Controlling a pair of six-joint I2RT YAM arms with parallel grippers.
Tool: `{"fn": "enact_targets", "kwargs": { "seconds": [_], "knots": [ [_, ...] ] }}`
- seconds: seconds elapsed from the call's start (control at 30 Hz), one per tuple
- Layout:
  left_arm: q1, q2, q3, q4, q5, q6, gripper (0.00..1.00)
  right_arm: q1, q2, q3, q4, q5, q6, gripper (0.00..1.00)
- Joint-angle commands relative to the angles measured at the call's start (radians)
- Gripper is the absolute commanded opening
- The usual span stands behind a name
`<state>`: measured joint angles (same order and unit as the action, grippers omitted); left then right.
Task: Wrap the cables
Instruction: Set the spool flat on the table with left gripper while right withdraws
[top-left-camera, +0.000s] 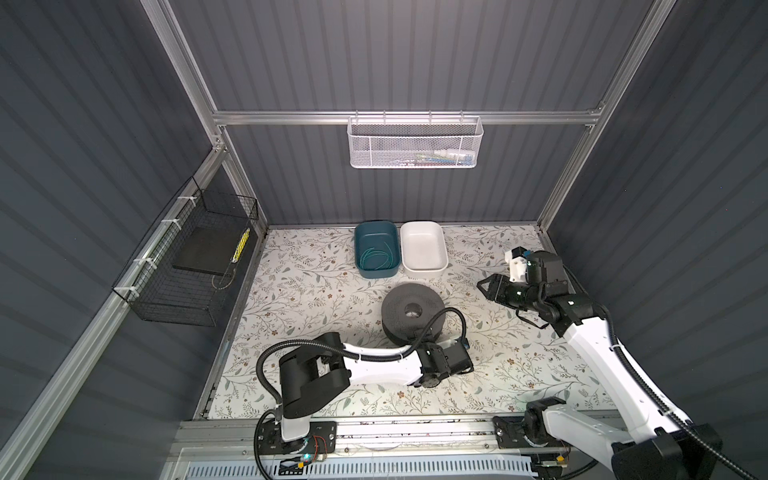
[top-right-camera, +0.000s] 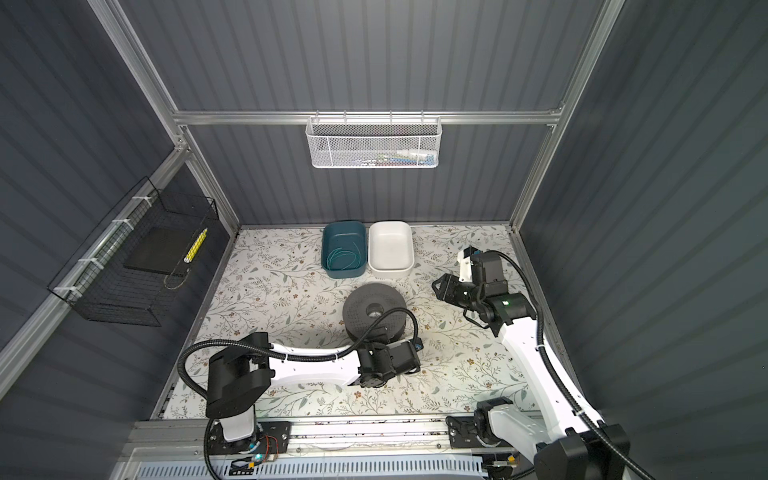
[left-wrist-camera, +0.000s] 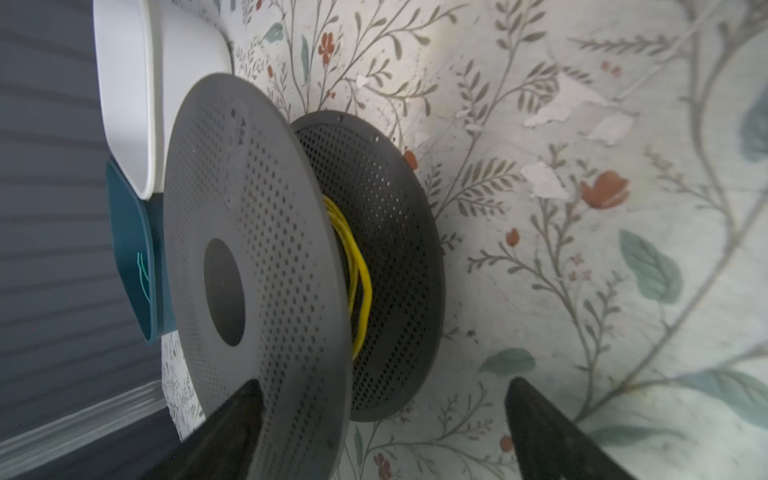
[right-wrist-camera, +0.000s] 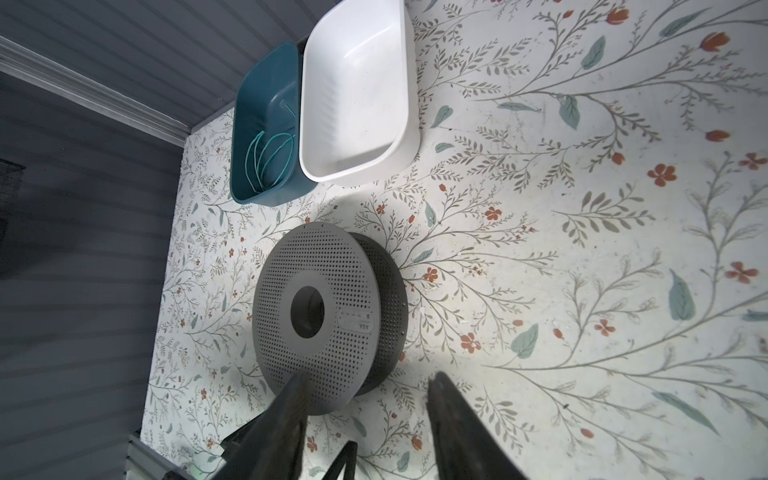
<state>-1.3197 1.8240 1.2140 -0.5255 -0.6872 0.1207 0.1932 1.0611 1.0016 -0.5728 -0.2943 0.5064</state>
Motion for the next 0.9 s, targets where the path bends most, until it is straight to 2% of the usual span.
{"fn": "enact_targets", "kwargs": {
  "seconds": [0.0,0.13,0.27,0.33,0.37,0.47,0.5,0.57,0.63,0.7,0.8,0.87],
  "knots": [
    [0.005,-0.111,0.084,-0.158,0.118,-0.055,0.99,-0.004,-0.033,0.051,-0.058,0.018,-0.020,0.56],
    [0.005,-0.226,0.143,-0.228,0.234,-0.034,1.00,-0.006,-0.044,0.074,-0.066,-0.012,-0.068,0.65],
    [0.004,-0.317,0.190,-0.241,0.243,-0.026,0.99,-0.006,-0.037,0.102,-0.042,-0.095,-0.102,0.73],
    [0.004,-0.382,0.222,-0.226,0.212,-0.052,1.00,-0.005,-0.065,0.105,-0.016,-0.124,-0.097,0.82],
    [0.004,-0.429,0.210,-0.198,0.179,-0.081,0.99,-0.004,-0.090,0.096,0.002,-0.121,-0.091,0.98],
    [0.005,-0.609,0.027,-0.056,0.045,-0.176,0.99,-0.002,-0.158,0.065,0.024,-0.058,-0.057,0.99],
    [0.004,-0.676,-0.038,-0.005,-0.031,-0.215,0.99,-0.002,-0.173,0.051,0.033,-0.066,-0.054,0.99],
    [0.004,-0.784,-0.127,0.040,-0.075,-0.266,1.00,0.001,-0.185,0.025,0.044,-0.099,-0.065,0.99],
    [0.004,-0.876,-0.228,0.090,-0.205,-0.359,0.99,0.003,-0.187,-0.018,0.037,-0.055,0.056,0.99],
    [0.005,-0.969,-0.371,0.217,-0.312,-0.301,0.99,0.003,-0.190,-0.090,0.105,0.003,0.082,0.99],
    [0.005,-1.083,-0.518,0.326,-0.349,-0.084,1.00,0.003,-0.212,-0.164,0.233,0.020,0.008,0.99],
    [0.004,-1.131,-0.571,0.338,-0.439,-0.056,1.00,0.004,-0.234,-0.205,0.282,0.095,-0.034,0.99]
  ]
}}
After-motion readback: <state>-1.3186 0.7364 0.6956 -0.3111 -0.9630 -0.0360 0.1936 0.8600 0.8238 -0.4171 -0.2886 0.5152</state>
